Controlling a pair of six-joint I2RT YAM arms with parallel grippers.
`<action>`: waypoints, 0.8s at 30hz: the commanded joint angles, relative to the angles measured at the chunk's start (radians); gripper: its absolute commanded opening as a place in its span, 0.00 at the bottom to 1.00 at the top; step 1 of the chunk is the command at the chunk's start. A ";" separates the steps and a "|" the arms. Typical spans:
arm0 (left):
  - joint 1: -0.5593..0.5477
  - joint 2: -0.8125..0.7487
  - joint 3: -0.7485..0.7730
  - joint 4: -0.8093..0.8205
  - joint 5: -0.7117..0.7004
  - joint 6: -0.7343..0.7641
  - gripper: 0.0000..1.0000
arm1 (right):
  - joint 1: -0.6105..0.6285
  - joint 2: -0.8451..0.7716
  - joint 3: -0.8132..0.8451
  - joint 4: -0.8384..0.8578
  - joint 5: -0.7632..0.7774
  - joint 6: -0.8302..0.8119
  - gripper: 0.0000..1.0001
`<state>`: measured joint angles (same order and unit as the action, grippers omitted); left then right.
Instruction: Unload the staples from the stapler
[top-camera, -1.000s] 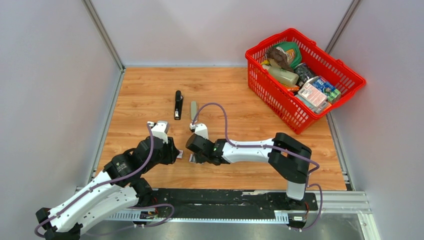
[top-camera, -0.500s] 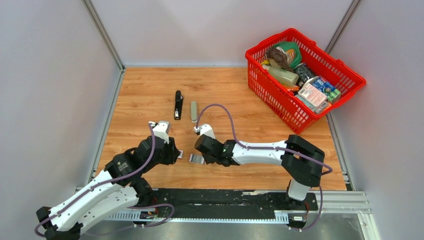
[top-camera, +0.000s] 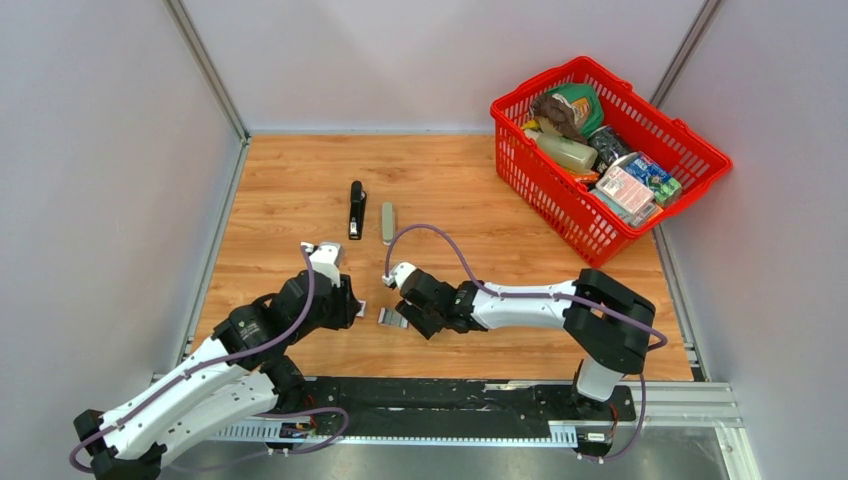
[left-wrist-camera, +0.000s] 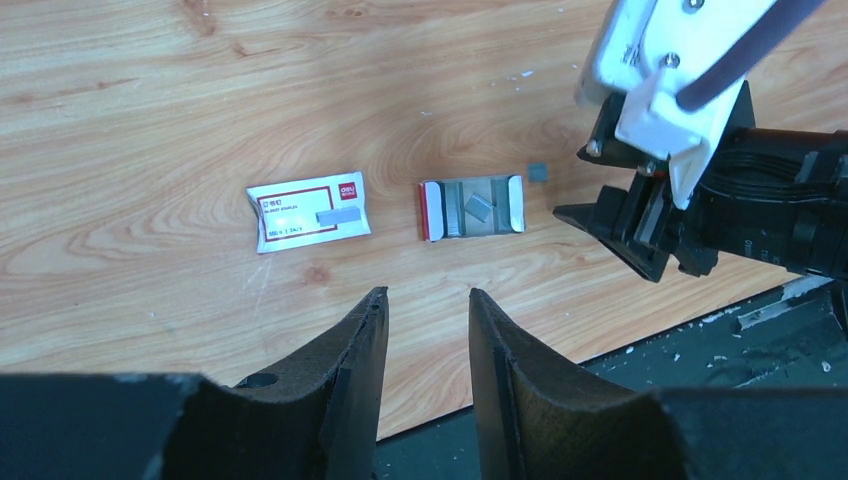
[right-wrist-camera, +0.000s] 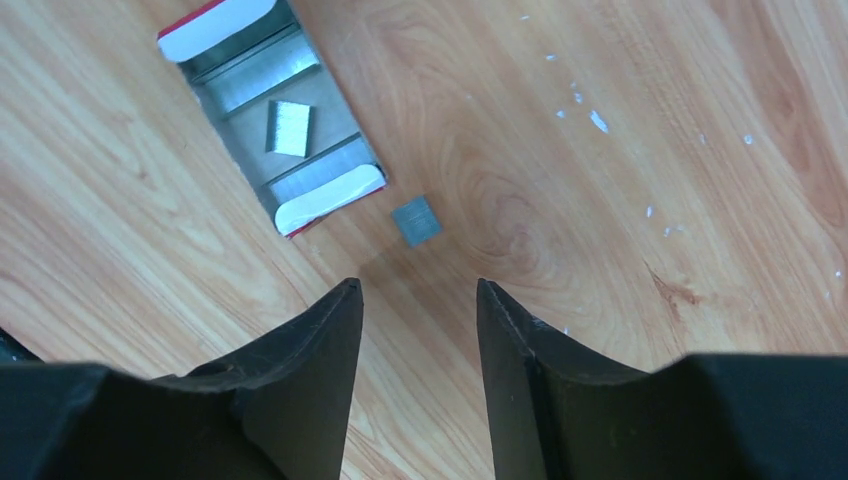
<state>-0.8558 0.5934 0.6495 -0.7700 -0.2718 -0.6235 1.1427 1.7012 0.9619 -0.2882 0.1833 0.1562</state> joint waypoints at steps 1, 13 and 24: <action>-0.002 0.011 -0.002 0.011 -0.009 -0.002 0.43 | -0.003 -0.048 -0.023 0.086 -0.073 -0.145 0.50; 0.000 0.020 -0.004 0.011 -0.012 -0.002 0.43 | -0.075 0.020 -0.014 0.124 -0.261 -0.268 0.51; 0.000 0.037 -0.004 0.015 -0.020 0.002 0.44 | -0.104 0.086 0.006 0.112 -0.343 -0.305 0.50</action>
<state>-0.8558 0.6250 0.6495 -0.7692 -0.2768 -0.6231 1.0389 1.7428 0.9550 -0.1703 -0.1154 -0.1219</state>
